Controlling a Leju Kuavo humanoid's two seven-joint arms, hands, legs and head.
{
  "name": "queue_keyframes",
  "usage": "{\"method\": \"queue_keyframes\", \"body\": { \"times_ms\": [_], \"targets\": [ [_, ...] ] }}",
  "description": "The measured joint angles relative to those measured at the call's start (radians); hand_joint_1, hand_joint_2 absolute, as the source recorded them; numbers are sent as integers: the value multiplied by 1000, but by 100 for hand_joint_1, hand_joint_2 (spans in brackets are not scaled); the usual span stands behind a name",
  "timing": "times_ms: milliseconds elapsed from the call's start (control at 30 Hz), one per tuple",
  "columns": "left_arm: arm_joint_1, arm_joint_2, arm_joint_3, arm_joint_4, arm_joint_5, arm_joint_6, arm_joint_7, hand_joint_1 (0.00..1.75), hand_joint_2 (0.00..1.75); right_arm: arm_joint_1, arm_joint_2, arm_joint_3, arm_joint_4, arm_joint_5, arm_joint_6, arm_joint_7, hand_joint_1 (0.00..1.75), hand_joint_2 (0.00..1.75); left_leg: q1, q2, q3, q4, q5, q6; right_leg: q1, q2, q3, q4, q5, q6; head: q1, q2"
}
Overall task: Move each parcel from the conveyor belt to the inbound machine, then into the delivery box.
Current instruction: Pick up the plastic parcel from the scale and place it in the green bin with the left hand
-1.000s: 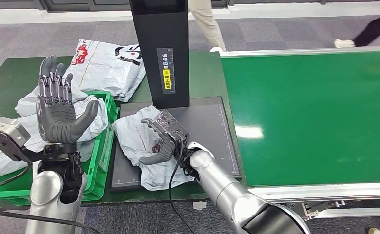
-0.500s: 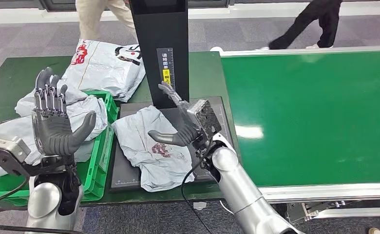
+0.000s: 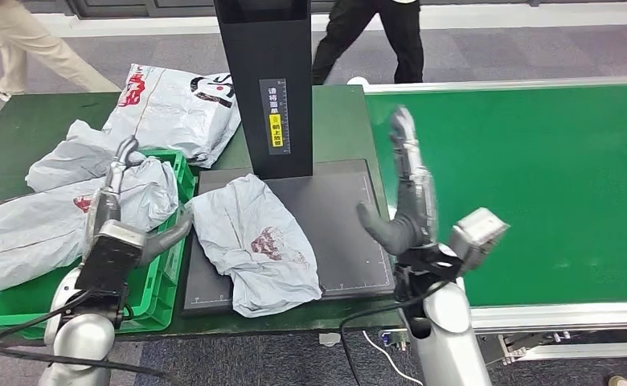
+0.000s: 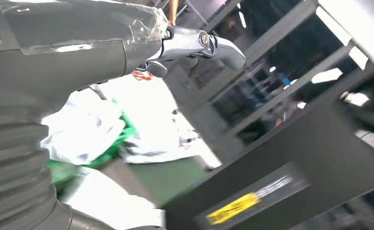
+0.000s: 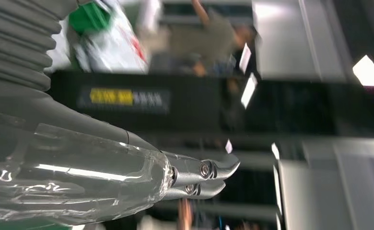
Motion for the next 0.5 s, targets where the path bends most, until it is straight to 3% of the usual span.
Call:
{"method": "queue_keyframes", "body": {
  "times_ms": [200, 500],
  "targets": [
    [-120, 18, -90, 232, -260, -52, 68, 0, 175, 125, 21, -142, -159, 0, -17, -35, 0, 175, 0, 2, 0, 0, 0, 0, 0, 1, 0, 0, 1, 0, 0, 0],
    [-244, 34, -217, 471, -378, -99, 83, 0, 175, 168, 26, -236, -213, -27, -42, -40, 0, 175, 0, 4, 1, 0, 0, 0, 0, 4, 0, 0, 1, 0, 0, 0]
  ]
}}
